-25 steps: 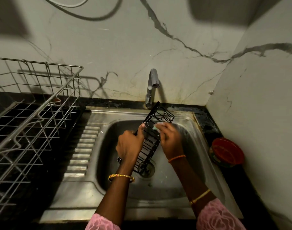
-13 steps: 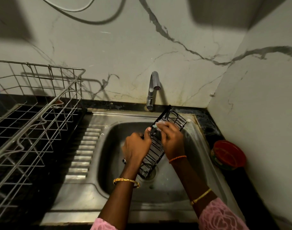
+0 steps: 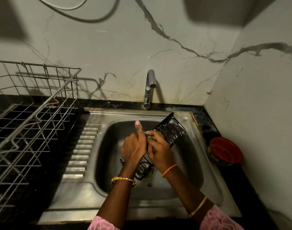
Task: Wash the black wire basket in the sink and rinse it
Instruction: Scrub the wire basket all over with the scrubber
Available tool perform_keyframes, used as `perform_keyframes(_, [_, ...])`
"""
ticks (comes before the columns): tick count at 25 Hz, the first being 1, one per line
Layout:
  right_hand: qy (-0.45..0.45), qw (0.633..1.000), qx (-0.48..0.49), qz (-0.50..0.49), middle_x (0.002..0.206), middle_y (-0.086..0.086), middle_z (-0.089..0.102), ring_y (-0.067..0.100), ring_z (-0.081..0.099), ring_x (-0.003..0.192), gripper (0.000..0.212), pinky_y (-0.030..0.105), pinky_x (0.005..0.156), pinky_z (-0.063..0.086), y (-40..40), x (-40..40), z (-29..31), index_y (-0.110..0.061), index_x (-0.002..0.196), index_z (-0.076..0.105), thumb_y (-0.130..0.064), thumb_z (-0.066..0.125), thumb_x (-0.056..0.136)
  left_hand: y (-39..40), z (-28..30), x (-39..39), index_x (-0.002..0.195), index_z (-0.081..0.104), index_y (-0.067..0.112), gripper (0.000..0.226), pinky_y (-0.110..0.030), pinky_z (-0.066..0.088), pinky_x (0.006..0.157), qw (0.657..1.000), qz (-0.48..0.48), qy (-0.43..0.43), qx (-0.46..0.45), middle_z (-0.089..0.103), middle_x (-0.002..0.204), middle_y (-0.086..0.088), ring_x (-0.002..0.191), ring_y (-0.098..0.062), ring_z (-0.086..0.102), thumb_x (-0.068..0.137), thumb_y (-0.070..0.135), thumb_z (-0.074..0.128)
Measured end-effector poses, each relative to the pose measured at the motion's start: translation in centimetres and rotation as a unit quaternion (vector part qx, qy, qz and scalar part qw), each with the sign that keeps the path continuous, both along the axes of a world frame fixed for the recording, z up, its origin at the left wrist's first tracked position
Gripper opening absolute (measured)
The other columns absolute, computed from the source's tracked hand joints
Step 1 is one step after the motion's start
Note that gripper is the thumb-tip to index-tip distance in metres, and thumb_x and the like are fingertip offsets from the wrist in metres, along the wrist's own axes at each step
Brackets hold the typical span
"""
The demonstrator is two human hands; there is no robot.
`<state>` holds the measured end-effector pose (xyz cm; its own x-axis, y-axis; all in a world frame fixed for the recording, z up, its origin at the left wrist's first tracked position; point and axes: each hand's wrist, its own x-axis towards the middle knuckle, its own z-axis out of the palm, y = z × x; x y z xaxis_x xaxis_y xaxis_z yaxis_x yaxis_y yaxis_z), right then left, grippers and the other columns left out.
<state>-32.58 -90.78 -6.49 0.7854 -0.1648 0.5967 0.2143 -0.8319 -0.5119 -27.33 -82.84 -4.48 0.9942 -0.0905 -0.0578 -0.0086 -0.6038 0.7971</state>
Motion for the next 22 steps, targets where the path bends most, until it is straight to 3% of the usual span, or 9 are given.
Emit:
perform_keyframes(3, [-0.014,0.998,-0.036,-0.052,0.107,0.016,0.059,0.019,0.046,0.103,0.034,0.027,0.087,0.047,-2.7,1.5,1.0,-0.002,0.103,0.067,-0.009,0.038,0.086,0.3,0.5,-0.1,0.066,0.062,0.012,0.100,-0.040,0.049,0.083,1.000,0.011,-0.009,-0.014,0.068,0.085,-0.015,0.082,-0.028,0.063,0.070,0.075,-0.017])
perform_keyframes(6, [-0.020,0.990,-0.020,-0.138,0.102,0.019,0.060,0.031,0.051,0.096,0.031,0.037,0.079,0.050,-6.5,3.0,2.8,-0.001,0.099,0.068,-0.001,0.040,0.085,0.2,0.8,0.0,0.066,0.061,0.013,0.094,-0.040,0.049,0.082,1.000,0.009,-0.024,-0.003,0.068,0.086,-0.016,0.083,-0.030,0.063,0.074,0.069,-0.015])
perform_keyframes(9, [-0.028,0.993,-0.009,-0.116,0.101,0.018,0.060,0.028,0.053,0.095,0.025,0.029,0.081,0.050,-5.1,2.7,1.7,-0.001,0.100,0.067,-0.001,0.047,0.086,0.2,0.7,0.3,0.060,0.055,0.014,0.085,-0.037,0.048,0.080,1.000,0.005,-0.027,0.001,0.067,0.082,-0.015,0.082,-0.030,0.063,0.083,0.064,-0.010])
perform_keyframes(11, [-0.021,0.998,-0.025,-0.055,0.102,0.015,0.060,0.020,0.051,0.098,0.026,0.019,0.084,0.045,-2.0,1.4,-0.2,-0.002,0.101,0.067,-0.005,0.046,0.085,0.3,0.4,0.4,0.068,0.062,0.012,0.087,-0.036,0.045,0.079,1.000,0.004,-0.017,0.008,0.067,0.084,-0.014,0.086,-0.030,0.063,0.088,0.062,-0.006])
perform_keyframes(13, [-0.019,0.999,-0.037,-0.015,0.102,0.013,0.062,0.014,0.047,0.101,0.024,0.017,0.088,0.042,-0.5,0.7,-1.4,-0.001,0.101,0.067,-0.001,0.049,0.084,0.3,0.0,0.4,0.079,0.067,0.010,0.090,-0.037,0.047,0.082,1.000,0.009,-0.008,0.012,0.068,0.088,-0.014,0.088,-0.030,0.063,0.089,0.063,-0.005])
perform_keyframes(15, [-0.027,0.999,-0.032,-0.027,0.104,0.013,0.063,0.013,0.046,0.103,0.028,0.016,0.091,0.040,-1.3,0.9,-1.2,-0.003,0.104,0.067,-0.005,0.046,0.086,0.3,0.0,0.3,0.073,0.062,0.011,0.082,-0.035,0.047,0.078,1.000,0.012,-0.008,0.014,0.065,0.081,-0.011,0.082,-0.027,0.061,0.093,0.061,0.000])
perform_keyframes(18, [-0.056,0.992,-0.027,-0.110,0.104,0.014,0.065,0.017,0.045,0.104,0.033,0.023,0.088,0.043,-4.5,1.7,0.0,-0.004,0.103,0.068,-0.009,0.041,0.086,0.2,0.3,0.6,0.061,0.048,0.013,0.065,-0.028,0.037,0.061,1.000,0.000,-0.006,0.024,0.049,0.063,-0.002,0.063,-0.017,0.049,0.097,0.057,0.018])
perform_keyframes(22, [-0.046,0.982,0.038,-0.181,0.096,0.016,0.067,0.030,0.055,0.096,0.019,0.038,0.083,0.050,-8.0,2.9,2.0,-0.002,0.096,0.069,0.001,0.055,0.084,0.3,-0.9,1.2,0.049,0.042,0.017,0.063,-0.024,0.035,0.054,0.999,-0.018,-0.013,0.048,0.044,0.049,0.002,0.049,-0.016,0.043,0.089,0.066,0.038])
